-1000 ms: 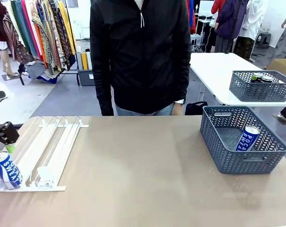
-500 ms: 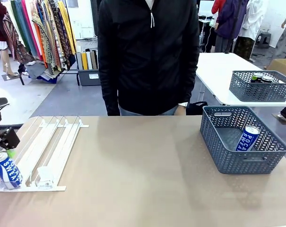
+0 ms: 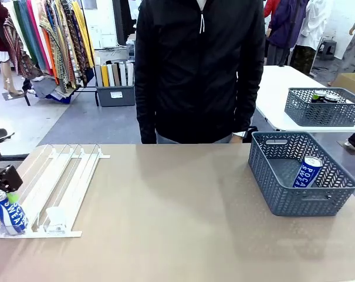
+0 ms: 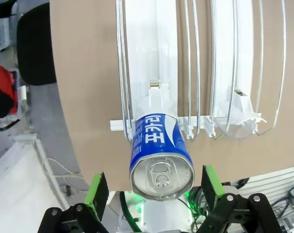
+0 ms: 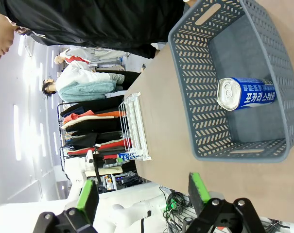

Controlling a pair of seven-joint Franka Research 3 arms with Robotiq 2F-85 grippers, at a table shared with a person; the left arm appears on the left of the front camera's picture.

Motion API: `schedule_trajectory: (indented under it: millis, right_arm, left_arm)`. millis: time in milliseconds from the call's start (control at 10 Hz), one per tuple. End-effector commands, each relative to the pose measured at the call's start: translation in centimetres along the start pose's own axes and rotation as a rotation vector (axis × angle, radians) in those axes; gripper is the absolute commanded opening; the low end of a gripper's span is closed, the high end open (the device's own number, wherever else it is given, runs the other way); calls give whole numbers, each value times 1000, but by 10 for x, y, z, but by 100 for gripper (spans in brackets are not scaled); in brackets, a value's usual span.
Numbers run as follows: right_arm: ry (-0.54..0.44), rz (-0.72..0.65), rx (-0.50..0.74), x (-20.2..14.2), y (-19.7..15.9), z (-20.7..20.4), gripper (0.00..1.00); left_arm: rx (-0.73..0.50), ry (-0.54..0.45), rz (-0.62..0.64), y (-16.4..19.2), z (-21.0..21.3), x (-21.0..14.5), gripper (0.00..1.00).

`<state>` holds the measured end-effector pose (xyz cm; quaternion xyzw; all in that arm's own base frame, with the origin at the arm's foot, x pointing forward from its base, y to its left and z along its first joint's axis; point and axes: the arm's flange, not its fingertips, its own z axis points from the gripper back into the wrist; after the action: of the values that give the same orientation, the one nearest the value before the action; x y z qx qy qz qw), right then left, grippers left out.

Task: Retrieve and store the cans from the dispenser.
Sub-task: Pick up one can from the Automatic Can Dispenser and place it in the middle of the table.

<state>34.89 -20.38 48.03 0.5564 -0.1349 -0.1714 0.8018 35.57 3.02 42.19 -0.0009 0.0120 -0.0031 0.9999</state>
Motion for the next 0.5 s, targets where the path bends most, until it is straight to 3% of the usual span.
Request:
schedule_trajectory:
  millis: [0, 400]
  right_arm:
    - [6, 14, 4, 0, 2, 2, 100]
    - [6, 14, 4, 0, 2, 2, 100]
  left_arm:
    - [-37, -12, -28, -5, -45, -47, 100]
    - [-28, -34, -45, -9, -54, -45, 100]
